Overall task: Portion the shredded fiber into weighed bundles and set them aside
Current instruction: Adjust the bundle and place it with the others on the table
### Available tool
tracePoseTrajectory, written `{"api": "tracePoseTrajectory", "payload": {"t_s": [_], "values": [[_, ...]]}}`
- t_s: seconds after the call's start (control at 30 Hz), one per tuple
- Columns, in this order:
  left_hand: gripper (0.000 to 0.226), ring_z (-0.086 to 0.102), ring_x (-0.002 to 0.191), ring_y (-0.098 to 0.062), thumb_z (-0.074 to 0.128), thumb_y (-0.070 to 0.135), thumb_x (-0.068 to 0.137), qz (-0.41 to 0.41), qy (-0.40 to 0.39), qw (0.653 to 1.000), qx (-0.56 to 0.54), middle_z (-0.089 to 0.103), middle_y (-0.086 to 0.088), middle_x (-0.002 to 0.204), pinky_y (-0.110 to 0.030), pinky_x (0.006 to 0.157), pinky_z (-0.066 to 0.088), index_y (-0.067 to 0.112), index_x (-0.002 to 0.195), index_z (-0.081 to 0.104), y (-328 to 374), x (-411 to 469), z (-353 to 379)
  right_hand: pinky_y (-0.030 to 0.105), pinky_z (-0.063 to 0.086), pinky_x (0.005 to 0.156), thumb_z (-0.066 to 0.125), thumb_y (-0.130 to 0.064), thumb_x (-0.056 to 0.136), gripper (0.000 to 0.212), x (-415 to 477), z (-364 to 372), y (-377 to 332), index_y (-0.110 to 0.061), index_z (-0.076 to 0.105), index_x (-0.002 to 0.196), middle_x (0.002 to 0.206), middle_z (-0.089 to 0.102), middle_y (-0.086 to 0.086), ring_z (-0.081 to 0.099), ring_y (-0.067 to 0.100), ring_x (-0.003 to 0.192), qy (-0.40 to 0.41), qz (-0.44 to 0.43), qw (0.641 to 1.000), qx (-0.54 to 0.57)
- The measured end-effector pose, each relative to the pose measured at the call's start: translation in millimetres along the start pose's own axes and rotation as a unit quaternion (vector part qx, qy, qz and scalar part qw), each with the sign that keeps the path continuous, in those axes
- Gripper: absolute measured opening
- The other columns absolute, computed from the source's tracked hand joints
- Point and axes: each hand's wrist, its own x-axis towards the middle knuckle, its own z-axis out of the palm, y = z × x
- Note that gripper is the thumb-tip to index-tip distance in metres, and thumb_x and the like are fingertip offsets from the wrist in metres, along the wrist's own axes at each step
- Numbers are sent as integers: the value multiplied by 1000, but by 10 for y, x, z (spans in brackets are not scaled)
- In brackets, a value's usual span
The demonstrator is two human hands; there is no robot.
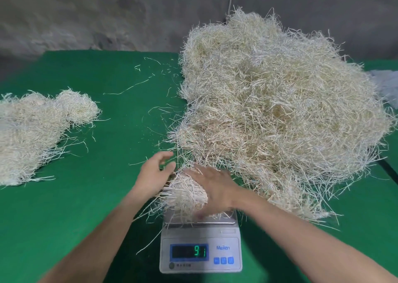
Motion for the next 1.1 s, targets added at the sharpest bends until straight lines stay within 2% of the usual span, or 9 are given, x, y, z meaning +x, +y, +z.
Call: {"api": "tracePoseTrajectory", "payload": {"t_s": [0.2, 0.43, 0.53, 0.6, 0.67, 0.8, 0.9, 1.0, 1.1], "values": [[79, 20, 142, -16, 34, 68, 81, -151, -77, 978, -126, 20, 9, 155, -41, 114, 13, 29, 148, 21, -244, -7, -123, 47, 34, 109, 73, -18, 73, 96, -50, 188, -58, -43, 14, 145, 149, 29, 12, 32, 33, 133, 106, -21, 994, 21], [99, 13, 144, -19, 47, 83, 64, -117, -160, 951, -239, 18, 14, 153, -52, 112, 15, 41, 147, 16, 21, 67, -42, 30, 44, 95, 69, -9, 78, 73, 117, -321, -91, -27, 39, 141, 132, 48, 13, 55, 28, 111, 265, 32, 956, 120], [61, 50, 123, -22, 63, 71, 63, -119, -147, 897, -399, 56, 16, 122, -51, 82, 53, 46, 118, 59, 421, 173, 21, 37, 49, 93, 70, -7, 77, 74, 204, -734, -212, -24, 37, 141, 126, 50, 17, 53, 30, 110, 328, 16, 939, 98], [33, 70, 84, -21, 62, 52, 76, -102, -101, 834, -532, 71, -3, 92, -34, 63, 58, 24, 87, 75, 713, 298, 68, 39, 46, 94, 72, -7, 73, 77, 219, -962, -352, -18, 34, 139, 121, 52, 13, 50, 29, 113, 342, -29, 931, 127], [28, 68, 69, -23, 62, 36, 84, -83, -28, 810, -579, 68, -10, 78, -30, 59, 57, 10, 82, 70, 914, 442, 29, 41, 36, 107, 71, -15, 73, 84, 155, -1095, -407, -20, 24, 143, 136, 44, 7, 40, 23, 127, 333, -70, 918, 201], [44, 70, 85, -25, 73, 43, 69, -53, 57, 813, -576, 72, -13, 94, -40, 73, 57, 10, 98, 72, 1201, 639, -219, 44, 9, 116, 48, -73, 78, 84, -63, -1064, -424, -47, 5, 145, 157, -3, -18, 0, 6, 144, 447, -86, 852, 258], [30, 67, 53, -13, 69, 45, 69, 23, 39, 830, -556, 71, 2, 64, -30, 51, 54, 21, 84, 77, 1424, 623, -175, 28, 3, 107, 42, -90, 62, 89, -56, -1344, -463, -65, 0, 137, 151, -16, -31, -8, -18, 135, 506, -77, 737, 442], [57, 65, 70, -22, 64, 65, 69, 83, 39, 874, -476, 70, -3, 77, -29, 69, 56, 14, 95, 61, 1610, 542, 4, 33, 23, 106, 46, -82, 65, 68, -11, -1756, -407, -70, 23, 128, 141, 16, -44, 20, -21, 126, 462, -107, 681, 558], [25, 58, 103, -14, 48, 35, 94, 146, 59, 919, -362, 57, 9, 109, -17, 86, 47, 22, 116, 50, 1601, 682, 28, 33, 49, 94, 54, -76, 67, 52, 105, -1733, -449, -62, 51, 116, 134, 47, -25, 45, -1, 124, 432, -103, 672, 592]]}}
